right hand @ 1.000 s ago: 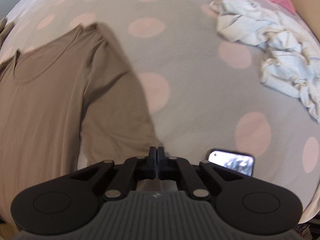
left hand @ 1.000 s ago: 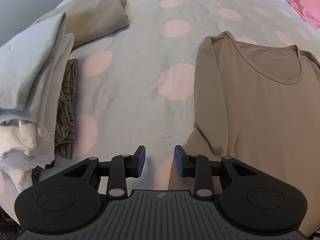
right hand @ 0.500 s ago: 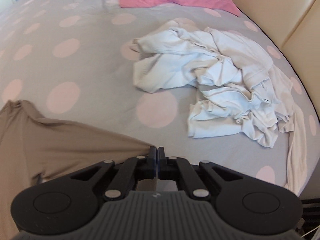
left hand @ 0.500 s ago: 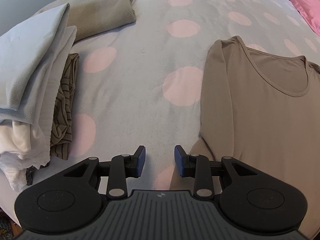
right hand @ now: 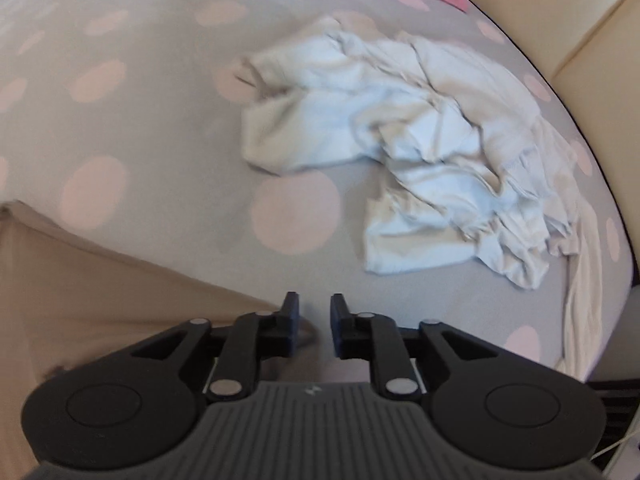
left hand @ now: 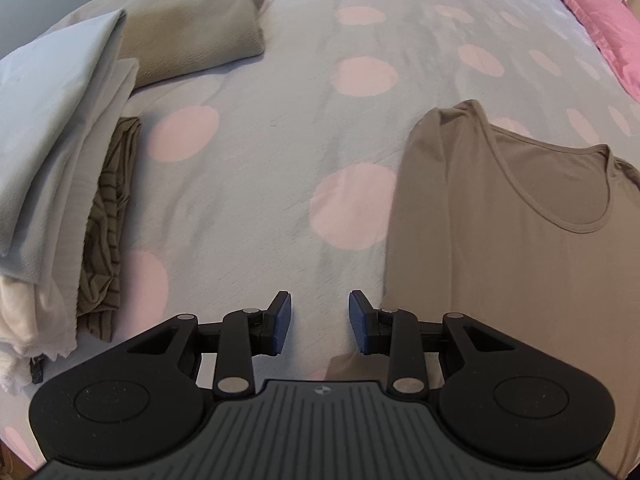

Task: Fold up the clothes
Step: 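Move both open tools over the laid-out brown shirt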

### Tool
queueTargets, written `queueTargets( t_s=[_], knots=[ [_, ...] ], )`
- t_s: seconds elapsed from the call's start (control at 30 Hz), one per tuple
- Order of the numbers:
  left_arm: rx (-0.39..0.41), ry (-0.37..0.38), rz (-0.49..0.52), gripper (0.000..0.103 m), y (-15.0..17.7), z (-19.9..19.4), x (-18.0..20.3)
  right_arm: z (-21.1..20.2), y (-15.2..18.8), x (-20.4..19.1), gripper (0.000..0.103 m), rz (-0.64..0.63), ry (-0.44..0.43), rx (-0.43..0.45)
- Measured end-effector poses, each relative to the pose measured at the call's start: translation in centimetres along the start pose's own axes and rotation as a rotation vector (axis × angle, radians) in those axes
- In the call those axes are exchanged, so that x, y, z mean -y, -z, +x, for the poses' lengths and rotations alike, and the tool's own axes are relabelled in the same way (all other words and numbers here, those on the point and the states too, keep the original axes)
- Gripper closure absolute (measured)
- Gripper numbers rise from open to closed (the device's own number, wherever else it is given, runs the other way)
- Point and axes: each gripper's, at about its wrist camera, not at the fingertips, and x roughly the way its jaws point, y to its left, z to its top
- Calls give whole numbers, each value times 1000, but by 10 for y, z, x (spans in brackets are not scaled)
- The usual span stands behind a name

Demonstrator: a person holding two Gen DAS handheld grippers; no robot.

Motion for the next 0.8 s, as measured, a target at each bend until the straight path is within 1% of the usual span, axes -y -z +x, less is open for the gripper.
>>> queueTargets(
  t_s=[0.13, 0.17, 0.2, 0.23, 0.3, 0.33, 0.37, 0.43, 0.53, 0.67, 0.7, 0.77, 0.8],
  knots=[
    [5, 42, 58, 72, 2, -8, 8, -11, 1, -37, 78, -33, -55, 16],
    [5, 55, 76, 70, 6, -11, 9, -13, 3, -47, 77, -54, -65, 17],
    [5, 68, 94, 65, 9, -14, 11, -15, 5, -57, 77, -75, -75, 18],
    [6, 80, 112, 62, 13, -16, 12, -17, 6, -65, 77, -94, -83, 19],
    [3, 104, 148, 61, 20, -21, 14, -19, 9, -79, 76, -131, -93, 15],
    [-12, 107, 167, 57, 25, -20, 15, -20, 11, -85, 76, -149, -98, 13],
    [-26, 110, 187, 56, 30, -19, 16, -21, 13, -91, 76, -165, -102, 11],
    [-47, 110, 230, 56, 39, -18, 17, -20, 16, -95, 76, -181, -106, 4],
    [-56, 116, 300, 56, 54, -19, 20, -18, 20, -98, 76, -191, -103, -8],
    [-57, 99, 398, 56, 64, -20, 32, -17, 21, -95, 76, -173, -92, -13],
    [-57, 93, 417, 58, 66, -21, 34, -17, 21, -93, 76, -168, -90, -11],
    [-55, 62, 414, 71, 65, -20, 36, -20, 22, -91, 76, -165, -86, -5],
    [-54, 47, 408, 83, 64, -19, 36, -21, 22, -90, 76, -166, -84, -4]
  ],
)
